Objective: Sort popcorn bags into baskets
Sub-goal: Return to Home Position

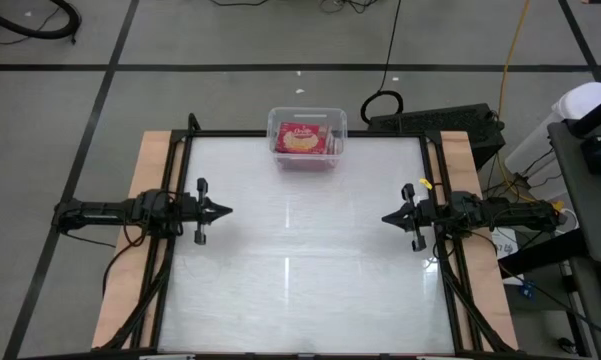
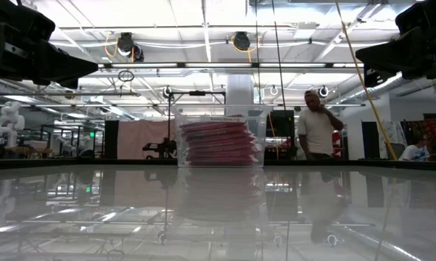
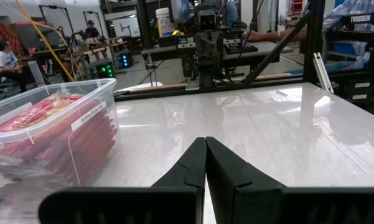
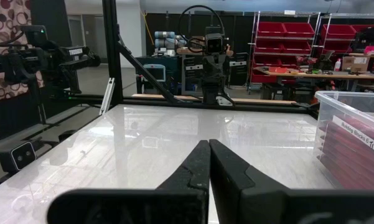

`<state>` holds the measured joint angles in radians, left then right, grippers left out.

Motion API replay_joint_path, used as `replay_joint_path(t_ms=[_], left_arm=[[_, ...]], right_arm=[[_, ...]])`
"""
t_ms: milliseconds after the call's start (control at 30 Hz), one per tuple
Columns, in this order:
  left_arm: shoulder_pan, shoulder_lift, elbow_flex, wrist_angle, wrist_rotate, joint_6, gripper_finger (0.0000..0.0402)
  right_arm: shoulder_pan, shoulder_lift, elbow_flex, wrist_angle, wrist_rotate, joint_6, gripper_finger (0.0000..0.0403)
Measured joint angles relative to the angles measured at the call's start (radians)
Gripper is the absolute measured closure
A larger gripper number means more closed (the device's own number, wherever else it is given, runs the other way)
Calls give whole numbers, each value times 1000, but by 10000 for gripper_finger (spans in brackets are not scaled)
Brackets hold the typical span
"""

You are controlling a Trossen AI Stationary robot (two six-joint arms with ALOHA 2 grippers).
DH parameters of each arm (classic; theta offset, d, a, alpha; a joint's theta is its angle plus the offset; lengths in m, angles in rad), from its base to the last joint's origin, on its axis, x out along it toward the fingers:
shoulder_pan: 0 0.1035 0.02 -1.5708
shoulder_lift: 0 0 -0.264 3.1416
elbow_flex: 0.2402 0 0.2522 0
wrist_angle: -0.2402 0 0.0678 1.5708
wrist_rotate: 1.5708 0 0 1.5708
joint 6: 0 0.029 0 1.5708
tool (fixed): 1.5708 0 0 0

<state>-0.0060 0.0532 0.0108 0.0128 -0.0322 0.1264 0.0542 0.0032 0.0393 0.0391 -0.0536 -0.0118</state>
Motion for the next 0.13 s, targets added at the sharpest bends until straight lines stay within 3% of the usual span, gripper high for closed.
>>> replay_joint_path(t_ms=[133], left_arm=[[0, 0, 0, 0, 0, 0, 387]], right_arm=[[0, 0, 0, 0, 0, 0, 403]])
